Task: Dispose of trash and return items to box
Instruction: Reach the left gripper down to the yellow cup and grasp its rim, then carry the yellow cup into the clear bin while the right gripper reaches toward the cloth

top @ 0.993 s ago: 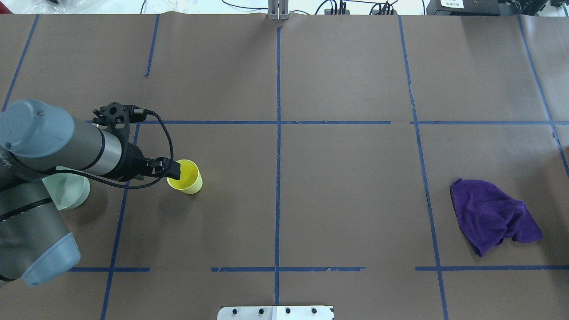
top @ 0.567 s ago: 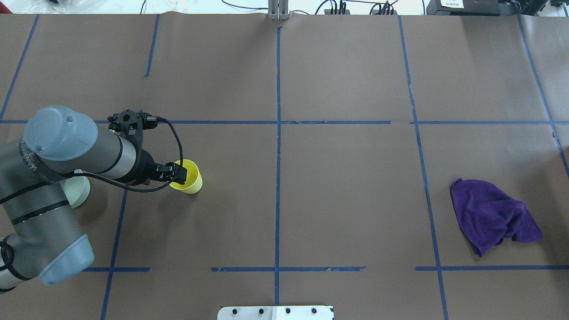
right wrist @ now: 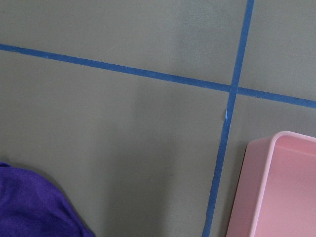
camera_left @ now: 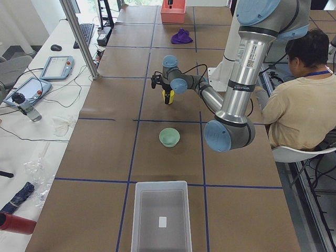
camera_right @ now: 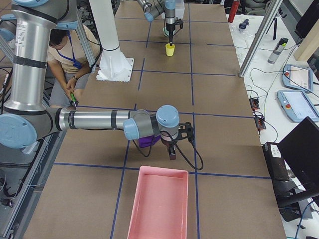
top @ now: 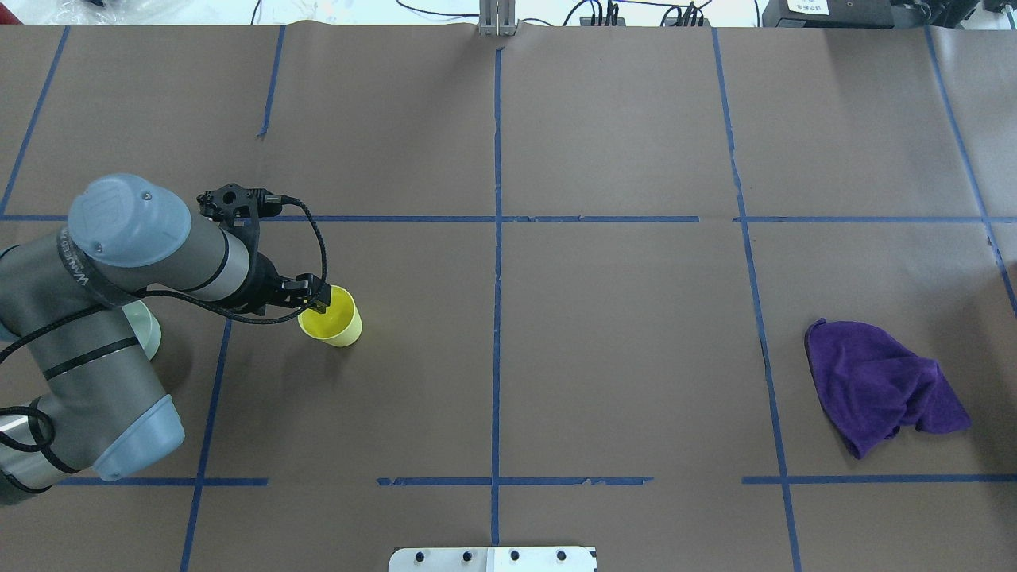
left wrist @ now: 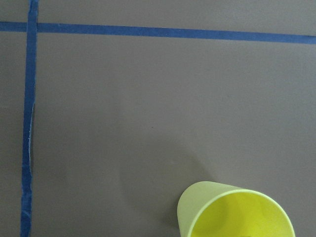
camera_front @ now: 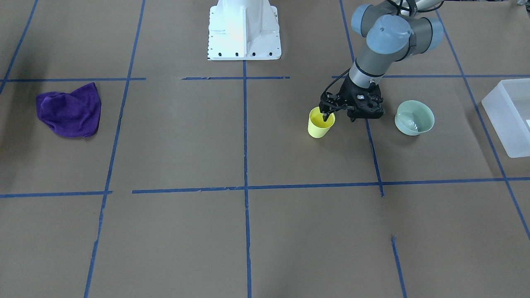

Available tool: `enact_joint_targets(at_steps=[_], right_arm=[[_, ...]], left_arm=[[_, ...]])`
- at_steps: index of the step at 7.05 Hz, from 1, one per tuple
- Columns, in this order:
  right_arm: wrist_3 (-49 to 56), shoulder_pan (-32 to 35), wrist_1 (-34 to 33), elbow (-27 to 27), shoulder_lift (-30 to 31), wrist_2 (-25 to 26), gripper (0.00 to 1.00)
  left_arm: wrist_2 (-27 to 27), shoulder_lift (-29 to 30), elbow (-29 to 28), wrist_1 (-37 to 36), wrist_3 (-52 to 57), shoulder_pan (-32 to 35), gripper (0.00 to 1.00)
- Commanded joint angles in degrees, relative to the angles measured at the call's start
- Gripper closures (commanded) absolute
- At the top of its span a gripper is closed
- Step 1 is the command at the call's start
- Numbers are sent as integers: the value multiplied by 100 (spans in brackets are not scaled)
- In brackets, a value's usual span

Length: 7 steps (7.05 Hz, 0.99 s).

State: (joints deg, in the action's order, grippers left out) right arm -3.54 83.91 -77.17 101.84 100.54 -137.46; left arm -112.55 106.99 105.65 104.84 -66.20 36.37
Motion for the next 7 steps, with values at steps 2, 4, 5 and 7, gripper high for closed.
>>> enact_joint_targets(at_steps=[2,4,5,7], right_arm=[[-6,-15,0,-15,-8,0,0],[-6,-15,9,-15,-8,-122,0],[-15,-15,9,-15,-8,-132,0],[-6,-215,70,-7,-17,-149,0]], left_arm=[[14,129,-359,54,2,-112,19],[-4,164,-378,54,-42,-122,100],[-4,164,-309,54,-51,-113,100],[-47,156,538,11,-69,35,100]])
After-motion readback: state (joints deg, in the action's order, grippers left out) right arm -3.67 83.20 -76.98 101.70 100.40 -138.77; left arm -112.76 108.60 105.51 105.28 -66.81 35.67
